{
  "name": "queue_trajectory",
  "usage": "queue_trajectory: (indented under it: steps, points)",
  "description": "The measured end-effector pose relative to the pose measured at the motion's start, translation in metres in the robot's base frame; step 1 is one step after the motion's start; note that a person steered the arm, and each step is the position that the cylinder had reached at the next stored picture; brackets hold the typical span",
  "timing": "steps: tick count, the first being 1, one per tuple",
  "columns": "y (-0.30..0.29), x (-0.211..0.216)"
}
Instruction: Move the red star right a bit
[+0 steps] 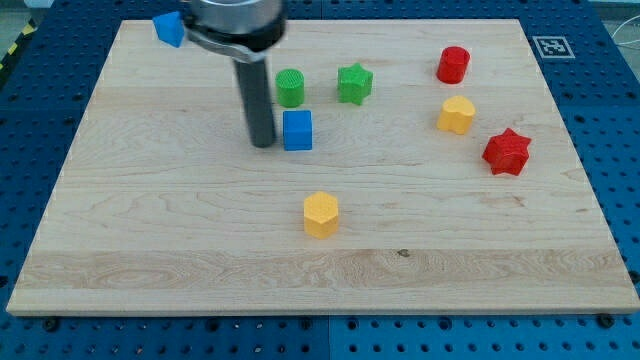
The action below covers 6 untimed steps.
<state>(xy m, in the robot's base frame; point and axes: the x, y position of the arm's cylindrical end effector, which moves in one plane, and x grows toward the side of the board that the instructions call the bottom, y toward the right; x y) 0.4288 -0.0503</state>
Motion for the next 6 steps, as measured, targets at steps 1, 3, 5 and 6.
queue_trajectory:
  steps: [1,3,5,6]
  points:
    - [0.078,0.006]
    - [0.202,0.007]
    - [0.266,0.007]
    - [0.276,0.007]
